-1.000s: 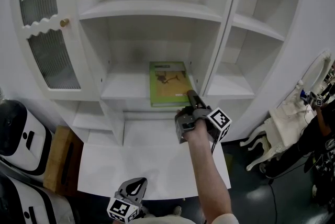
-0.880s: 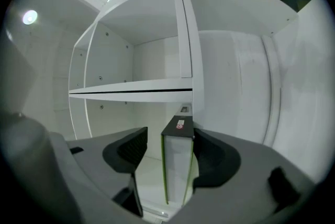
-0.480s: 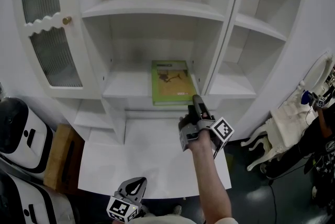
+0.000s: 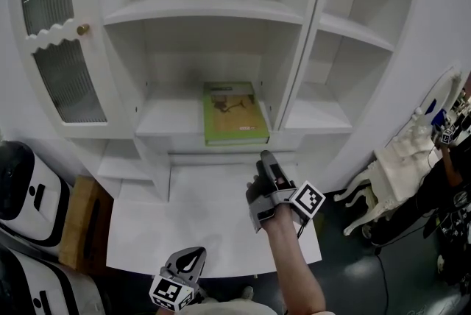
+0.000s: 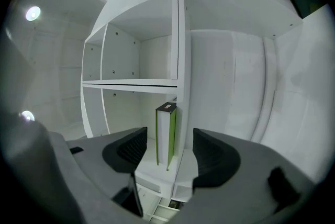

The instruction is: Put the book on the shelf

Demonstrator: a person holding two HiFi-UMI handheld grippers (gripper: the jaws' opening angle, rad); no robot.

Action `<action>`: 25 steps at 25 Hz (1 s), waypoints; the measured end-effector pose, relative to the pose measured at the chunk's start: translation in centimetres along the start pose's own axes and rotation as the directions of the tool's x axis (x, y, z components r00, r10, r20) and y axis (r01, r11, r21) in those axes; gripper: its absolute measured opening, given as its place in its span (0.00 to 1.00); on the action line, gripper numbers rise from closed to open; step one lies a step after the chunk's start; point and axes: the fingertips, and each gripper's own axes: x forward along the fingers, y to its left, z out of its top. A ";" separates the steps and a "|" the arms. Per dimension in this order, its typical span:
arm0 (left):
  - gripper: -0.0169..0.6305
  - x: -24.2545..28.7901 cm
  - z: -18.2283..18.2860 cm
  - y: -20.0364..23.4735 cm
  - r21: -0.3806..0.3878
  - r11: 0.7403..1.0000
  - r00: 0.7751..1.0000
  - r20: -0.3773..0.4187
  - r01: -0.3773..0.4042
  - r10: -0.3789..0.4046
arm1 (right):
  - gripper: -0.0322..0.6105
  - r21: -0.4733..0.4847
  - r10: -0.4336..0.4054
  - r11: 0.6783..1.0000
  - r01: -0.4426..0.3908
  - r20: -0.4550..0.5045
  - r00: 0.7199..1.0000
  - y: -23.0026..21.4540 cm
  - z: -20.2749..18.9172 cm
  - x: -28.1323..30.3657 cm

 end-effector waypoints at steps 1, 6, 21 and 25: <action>0.04 0.0 0.0 -0.1 0.001 1.000 1.000 -0.001 0.002 -0.002 | 0.47 -0.004 -0.006 1.000 0.006 -0.001 1.000 -0.2 -0.2 -0.3; 0.04 0.2 -0.1 -0.5 0.004 1.000 1.000 -0.002 0.012 -0.012 | 0.38 -0.020 -0.021 1.000 0.020 -0.022 1.000 -1.2 -1.4 -1.8; 0.04 -0.1 -0.1 -1.0 0.004 1.000 1.000 -0.003 0.012 -0.012 | 0.07 -0.263 -0.060 0.964 0.039 -0.075 0.995 -2.5 -3.7 -5.5; 0.04 0.0 -0.1 -1.4 0.005 1.000 1.000 -0.004 0.020 -0.020 | 0.07 -0.479 -0.131 0.875 0.071 -0.093 0.987 -3.3 -4.5 -7.3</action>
